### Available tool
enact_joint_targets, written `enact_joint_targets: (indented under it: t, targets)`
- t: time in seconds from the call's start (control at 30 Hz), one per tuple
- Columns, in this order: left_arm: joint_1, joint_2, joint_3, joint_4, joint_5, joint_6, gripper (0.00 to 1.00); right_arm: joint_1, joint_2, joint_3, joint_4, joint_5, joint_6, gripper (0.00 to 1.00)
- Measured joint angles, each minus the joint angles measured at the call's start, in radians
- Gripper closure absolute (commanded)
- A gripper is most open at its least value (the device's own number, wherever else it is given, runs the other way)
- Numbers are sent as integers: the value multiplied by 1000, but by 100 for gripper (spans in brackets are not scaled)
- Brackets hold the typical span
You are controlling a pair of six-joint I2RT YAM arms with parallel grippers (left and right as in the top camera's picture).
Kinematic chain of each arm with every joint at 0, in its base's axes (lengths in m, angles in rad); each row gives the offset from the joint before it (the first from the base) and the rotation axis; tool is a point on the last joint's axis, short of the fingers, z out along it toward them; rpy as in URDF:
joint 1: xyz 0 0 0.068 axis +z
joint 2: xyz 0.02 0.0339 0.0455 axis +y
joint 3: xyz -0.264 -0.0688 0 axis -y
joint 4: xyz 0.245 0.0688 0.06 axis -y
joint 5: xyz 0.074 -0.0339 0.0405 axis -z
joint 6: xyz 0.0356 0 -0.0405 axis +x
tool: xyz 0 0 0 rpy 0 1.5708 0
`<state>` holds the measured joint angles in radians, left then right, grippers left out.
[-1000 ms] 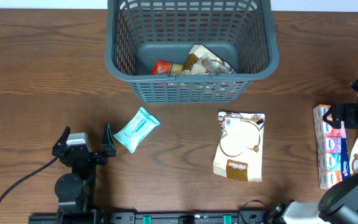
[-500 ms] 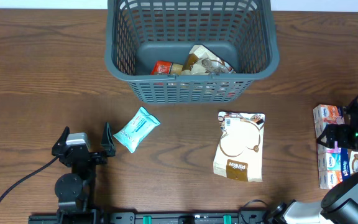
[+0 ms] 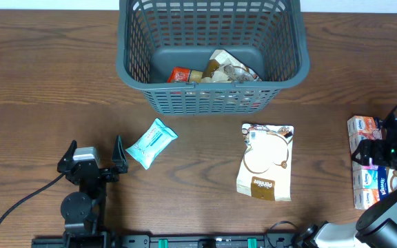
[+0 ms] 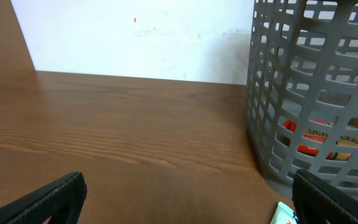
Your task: Pack container
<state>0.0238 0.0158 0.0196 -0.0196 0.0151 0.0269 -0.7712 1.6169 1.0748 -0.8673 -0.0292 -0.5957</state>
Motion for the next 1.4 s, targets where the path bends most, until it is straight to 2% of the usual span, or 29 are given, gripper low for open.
enact_joint_targets:
  t: [0.57, 0.67, 0.73, 0.8, 0.83, 0.97, 1.17, 1.33, 1.4]
  targets:
    - [0, 0, 0, 0, 0, 0, 1, 0, 0, -169, 176, 0, 0, 8]
    - [0, 0, 0, 0, 0, 0, 1, 0, 0, -179, 202, 2, -3, 16]
    - [0, 0, 0, 0, 0, 0, 1, 0, 0, -180, 217, 3, -8, 29]
    - [0, 0, 0, 0, 0, 0, 1, 0, 0, -180, 227, 4, -12, 52]
    - [0, 0, 0, 0, 0, 0, 1, 0, 0, -180, 229, 3, -10, 60]
    - [0, 0, 0, 0, 0, 0, 1, 0, 0, -182, 232, 3, -9, 61]
    - [0, 0, 0, 0, 0, 0, 1, 0, 0, -182, 238, -1, -6, 81]
    - [0, 0, 0, 0, 0, 0, 1, 0, 0, -182, 254, -6, -1, 85]
    - [0, 0, 0, 0, 0, 0, 1, 0, 0, -182, 265, -10, 4, 96]
